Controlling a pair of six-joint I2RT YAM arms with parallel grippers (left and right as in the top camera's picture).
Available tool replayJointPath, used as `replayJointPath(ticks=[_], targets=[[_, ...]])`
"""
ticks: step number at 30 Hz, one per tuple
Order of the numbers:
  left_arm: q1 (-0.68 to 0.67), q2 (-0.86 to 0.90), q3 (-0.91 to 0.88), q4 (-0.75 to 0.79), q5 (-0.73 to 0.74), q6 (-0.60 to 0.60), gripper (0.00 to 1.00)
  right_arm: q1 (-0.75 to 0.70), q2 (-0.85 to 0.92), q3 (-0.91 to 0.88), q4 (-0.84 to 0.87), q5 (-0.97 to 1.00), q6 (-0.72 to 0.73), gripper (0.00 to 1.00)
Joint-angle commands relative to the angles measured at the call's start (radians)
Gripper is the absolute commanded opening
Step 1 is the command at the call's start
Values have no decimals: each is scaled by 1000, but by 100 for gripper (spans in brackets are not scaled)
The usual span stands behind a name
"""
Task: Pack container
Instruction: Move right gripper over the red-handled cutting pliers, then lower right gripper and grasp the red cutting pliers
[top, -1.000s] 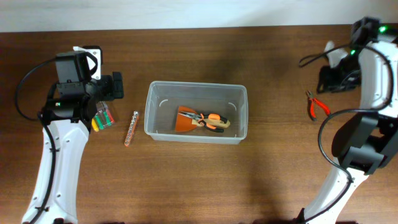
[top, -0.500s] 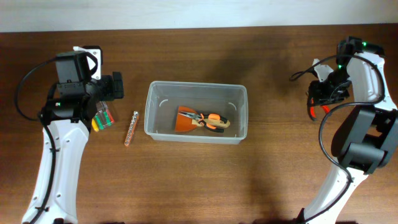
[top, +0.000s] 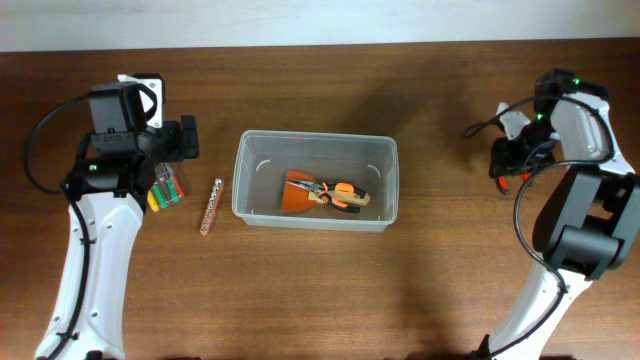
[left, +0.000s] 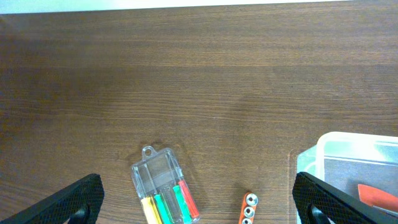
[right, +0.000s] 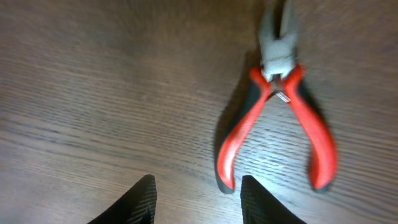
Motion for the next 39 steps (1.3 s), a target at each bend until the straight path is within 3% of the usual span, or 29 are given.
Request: replayJointPath(ticks=[1, 14, 39], targets=[[4, -4, 24, 2, -10, 16, 99, 4, 3, -40, 15, 2, -6, 43], [4, -4, 24, 2, -10, 16, 99, -4, 3, -58, 89, 51, 66, 43], [4, -4, 24, 2, -10, 16, 99, -3, 66, -59, 120, 39, 66, 43]])
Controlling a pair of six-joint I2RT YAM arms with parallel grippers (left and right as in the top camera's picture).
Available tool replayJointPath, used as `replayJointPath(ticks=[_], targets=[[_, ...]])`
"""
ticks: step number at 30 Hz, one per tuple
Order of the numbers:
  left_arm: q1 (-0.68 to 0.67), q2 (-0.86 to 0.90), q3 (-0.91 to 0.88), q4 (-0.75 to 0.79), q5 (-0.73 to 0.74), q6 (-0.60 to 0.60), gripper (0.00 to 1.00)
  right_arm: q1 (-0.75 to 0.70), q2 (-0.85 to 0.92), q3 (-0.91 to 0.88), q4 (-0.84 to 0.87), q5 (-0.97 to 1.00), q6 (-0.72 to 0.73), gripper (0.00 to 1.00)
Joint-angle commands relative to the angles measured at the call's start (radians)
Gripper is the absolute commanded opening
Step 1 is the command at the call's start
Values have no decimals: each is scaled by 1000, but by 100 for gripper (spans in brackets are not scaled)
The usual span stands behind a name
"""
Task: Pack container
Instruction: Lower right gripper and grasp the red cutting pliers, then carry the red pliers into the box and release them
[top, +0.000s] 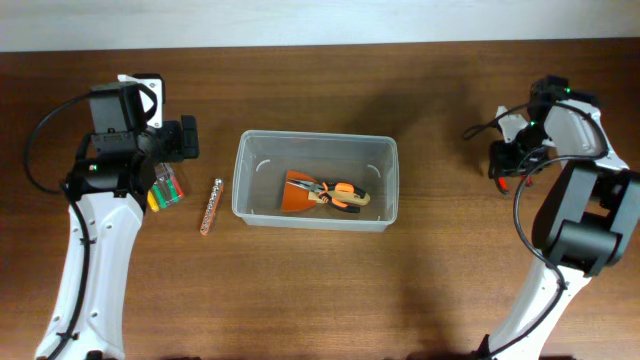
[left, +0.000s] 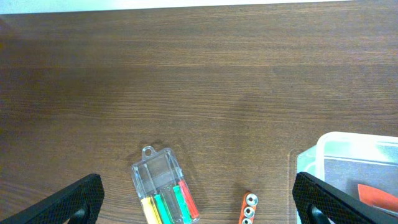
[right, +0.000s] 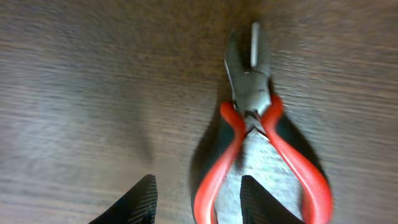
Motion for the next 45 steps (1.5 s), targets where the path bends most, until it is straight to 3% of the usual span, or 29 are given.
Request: replayJointPath(ticks=[1, 7, 12, 22, 33, 39, 45], targets=[[4, -4, 24, 2, -11, 16, 99, -3, 37, -9, -7, 5, 9, 43], [4, -4, 24, 2, -10, 16, 99, -4, 39, -9, -6, 5, 9, 42], [4, -4, 24, 2, -10, 16, 99, -3, 39, -9, -27, 5, 8, 4], [4, -4, 24, 2, -10, 16, 99, -2, 37, 45, -103, 5, 9, 4], [4, -4, 24, 2, -10, 16, 99, 35, 0, 502, -293, -101, 5, 4], [4, -4, 24, 2, -10, 16, 99, 151, -2, 690, -391, -246, -122, 4], [4, -4, 24, 2, -11, 16, 99, 333, -2, 730, -473, -281, -229, 4]])
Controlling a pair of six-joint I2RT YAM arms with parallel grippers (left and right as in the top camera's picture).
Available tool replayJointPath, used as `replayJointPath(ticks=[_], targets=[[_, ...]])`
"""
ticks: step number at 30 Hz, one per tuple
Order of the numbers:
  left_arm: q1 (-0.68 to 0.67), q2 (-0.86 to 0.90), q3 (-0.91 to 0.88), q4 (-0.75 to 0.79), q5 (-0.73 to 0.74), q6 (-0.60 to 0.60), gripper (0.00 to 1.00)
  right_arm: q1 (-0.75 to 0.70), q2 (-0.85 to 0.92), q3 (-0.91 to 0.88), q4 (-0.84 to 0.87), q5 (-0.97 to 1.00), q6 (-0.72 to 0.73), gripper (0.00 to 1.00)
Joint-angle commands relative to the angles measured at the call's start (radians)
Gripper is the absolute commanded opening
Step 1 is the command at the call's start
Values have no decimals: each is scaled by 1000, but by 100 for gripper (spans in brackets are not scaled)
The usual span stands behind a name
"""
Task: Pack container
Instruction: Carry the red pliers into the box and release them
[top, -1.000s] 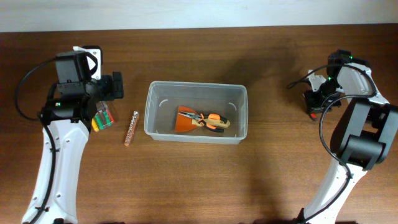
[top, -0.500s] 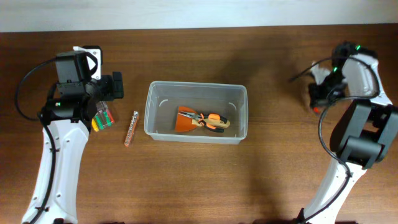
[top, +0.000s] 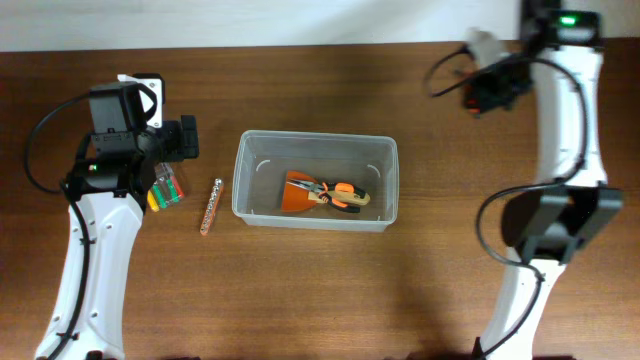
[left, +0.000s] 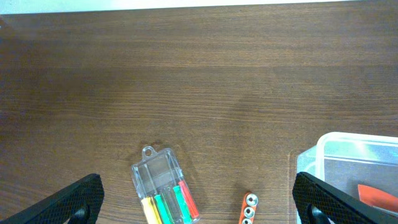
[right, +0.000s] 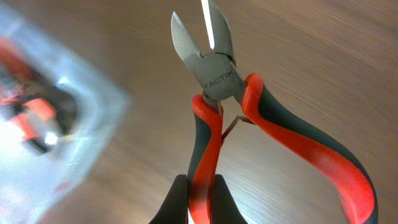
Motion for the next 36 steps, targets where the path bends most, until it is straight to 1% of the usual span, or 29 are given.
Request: replayJointPath(ticks=[1, 5, 10, 13, 17, 21, 26, 27, 30, 36], targets=[[4, -4, 23, 2, -10, 16, 99, 118, -34, 24, -37, -62, -97, 4], [4, -4, 23, 2, -10, 16, 99, 245, -34, 24, -84, -62, -143, 4], [4, -4, 23, 2, -10, 16, 99, 394, -34, 24, -111, -73, -143, 4], [4, -4, 23, 2, -10, 16, 99, 469, -34, 23, -110, -68, -166, 4], [4, -4, 23, 2, -10, 16, 99, 533, -33, -4, -89, -47, -168, 4], [4, -4, 23, 2, -10, 16, 99, 557, -27, -51, -63, -47, -167, 4], [4, -4, 23, 2, -10, 16, 99, 560, -27, -222, 27, -48, -164, 4], [4, -4, 23, 2, -10, 16, 99, 560, -27, -296, 68, -48, -164, 4], [4, -4, 23, 2, -10, 16, 99, 560, -27, -410, 135, -50, -164, 4], [4, -4, 23, 2, -10, 16, 99, 560, -27, -560, 227, -51, -156, 4]])
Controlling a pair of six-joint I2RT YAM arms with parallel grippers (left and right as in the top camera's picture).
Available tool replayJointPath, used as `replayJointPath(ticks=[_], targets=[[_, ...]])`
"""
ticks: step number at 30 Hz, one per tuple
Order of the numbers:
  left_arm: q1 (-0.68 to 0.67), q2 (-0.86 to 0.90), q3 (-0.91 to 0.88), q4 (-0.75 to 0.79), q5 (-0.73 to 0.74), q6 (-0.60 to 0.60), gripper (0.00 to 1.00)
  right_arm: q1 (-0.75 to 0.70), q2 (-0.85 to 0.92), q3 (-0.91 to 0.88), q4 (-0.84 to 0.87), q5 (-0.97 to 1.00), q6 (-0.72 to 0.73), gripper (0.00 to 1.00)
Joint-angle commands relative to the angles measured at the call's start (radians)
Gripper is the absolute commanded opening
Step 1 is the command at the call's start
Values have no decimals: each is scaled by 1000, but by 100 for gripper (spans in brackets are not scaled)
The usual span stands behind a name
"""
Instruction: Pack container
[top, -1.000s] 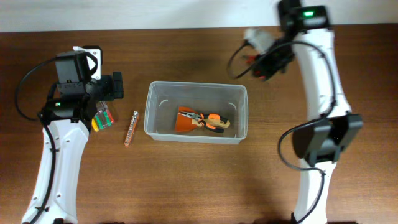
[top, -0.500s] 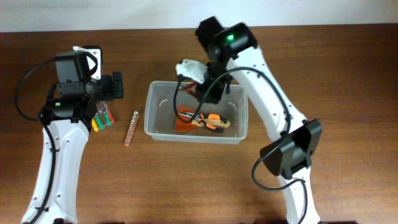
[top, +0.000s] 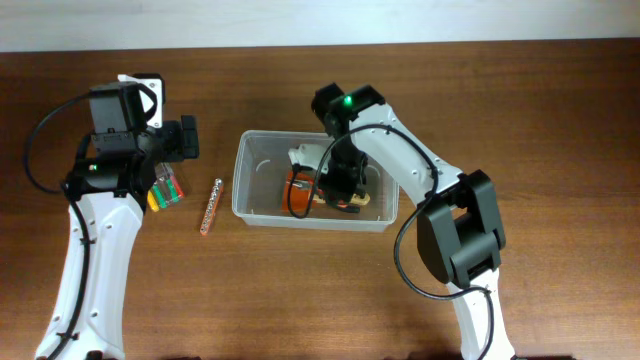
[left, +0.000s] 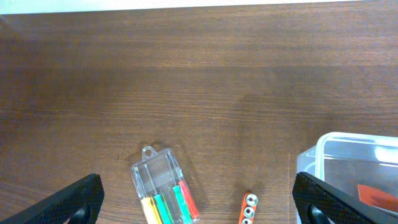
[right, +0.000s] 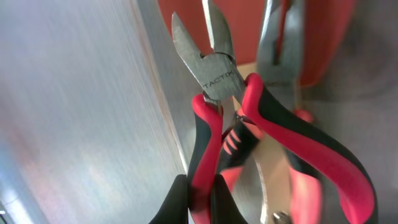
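The clear plastic container stands mid-table with an orange tool and orange-handled pliers inside. My right gripper is shut on one handle of the red-and-black cutters, held down inside the container over the other tools. In the overhead view that gripper hangs over the container's middle. My left gripper is open above the table, left of the container. Between its fingers lie a clear case of coloured bits and an orange bit strip.
The bit case and the orange strip lie on the wood left of the container. A pale wall edge runs along the table's far side.
My right gripper, still shut on the red cutters, has moved from high over the table's far right to down inside the container. The left arm has not moved.
The red cutters lay on the table at the far right with my right gripper open over them. Later the gripper was shut on one handle, holding them in the air. Now they are inside the container. My left gripper stayed open over the bit case throughout.
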Motion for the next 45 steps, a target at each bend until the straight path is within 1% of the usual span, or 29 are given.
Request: replayJointPath(ticks=[1, 4, 6, 8, 9, 10, 11, 13, 14, 17, 20, 24, 27, 28, 30, 31, 33, 36, 39, 45], targets=[[4, -4, 23, 1, -10, 16, 99, -1, -24, -63, 34, -10, -2, 4], [4, -4, 23, 1, -10, 16, 99, -1, -24, -85, 63, -9, 16, 6], [4, -4, 23, 1, -10, 16, 99, -2, -24, -86, 71, -10, 16, 10], [4, -4, 23, 1, -10, 16, 99, -2, -24, -86, 80, -10, 20, 17], [4, -4, 23, 1, -10, 16, 99, -2, -24, -86, 80, -10, 20, 29], [4, -4, 23, 1, -10, 16, 99, -2, -24, -86, 80, -10, 23, 37], [4, -4, 23, 1, -10, 16, 99, -2, -24, -86, 80, -10, 24, 48], [4, -4, 23, 1, -10, 16, 99, -2, -24, -85, 80, -10, 24, 58], [4, -4, 23, 1, -10, 16, 99, -2, -24, -85, 79, -10, 24, 60], [4, -4, 23, 1, -10, 16, 99, -2, -25, -74, 77, -6, 57, 60], [4, -4, 23, 1, -10, 16, 99, -3, -27, -14, 49, -6, 80, 59], [4, -4, 23, 1, -10, 16, 99, -3, -27, 148, -31, 4, 109, 61], [4, -4, 23, 1, -10, 16, 99, -14, -27, 327, -83, 75, 214, 63], [4, -4, 23, 1, -10, 16, 99, -25, -27, 413, -102, 133, 275, 66], [4, -4, 23, 1, -10, 16, 99, -51, -27, 525, -132, 220, 353, 71], [4, -4, 23, 1, -10, 16, 99, -70, -27, 580, -150, 267, 393, 75], [4, -4, 23, 1, -10, 16, 99, -112, -27, 663, -184, 335, 456, 77], [4, -4, 23, 1, -10, 16, 99, -214, -27, 767, -242, 412, 560, 81], [4, -4, 23, 1, -10, 16, 99, -340, -27, 802, -280, 425, 625, 99], [4, -4, 23, 1, -10, 16, 99, -575, -27, 794, -330, 421, 645, 98]])
